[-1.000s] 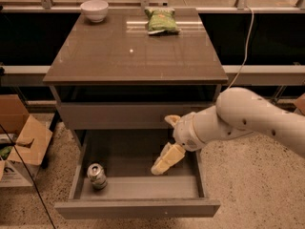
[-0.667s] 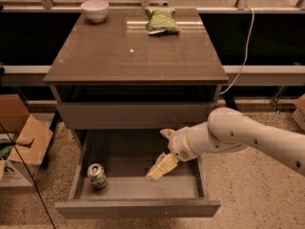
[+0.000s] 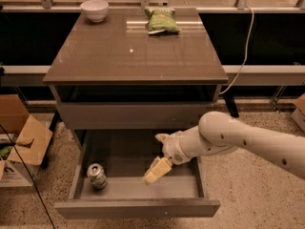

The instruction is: Pick 7up can from middle drawer and place on counter

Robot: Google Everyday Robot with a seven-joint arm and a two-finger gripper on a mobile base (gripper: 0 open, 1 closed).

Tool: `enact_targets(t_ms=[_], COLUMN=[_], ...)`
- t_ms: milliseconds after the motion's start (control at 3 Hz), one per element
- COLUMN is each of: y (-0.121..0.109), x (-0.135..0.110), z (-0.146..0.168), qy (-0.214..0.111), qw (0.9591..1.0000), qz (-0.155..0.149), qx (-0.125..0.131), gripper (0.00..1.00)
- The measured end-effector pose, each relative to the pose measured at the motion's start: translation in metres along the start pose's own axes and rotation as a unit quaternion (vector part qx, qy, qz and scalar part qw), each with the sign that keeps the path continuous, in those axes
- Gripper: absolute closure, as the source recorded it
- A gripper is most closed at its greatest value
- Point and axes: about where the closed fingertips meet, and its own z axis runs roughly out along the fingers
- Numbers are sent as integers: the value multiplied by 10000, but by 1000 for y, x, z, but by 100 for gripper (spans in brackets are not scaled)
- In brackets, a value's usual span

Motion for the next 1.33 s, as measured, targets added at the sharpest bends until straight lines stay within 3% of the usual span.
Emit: enact_targets(t_ms=[667,1333], y=[0,-16], x=[16,23], z=[98,193], qy=[-346,-982], qw=[9986,9935], qz=[-124,53], qx=[-373,-572], gripper=[0,0])
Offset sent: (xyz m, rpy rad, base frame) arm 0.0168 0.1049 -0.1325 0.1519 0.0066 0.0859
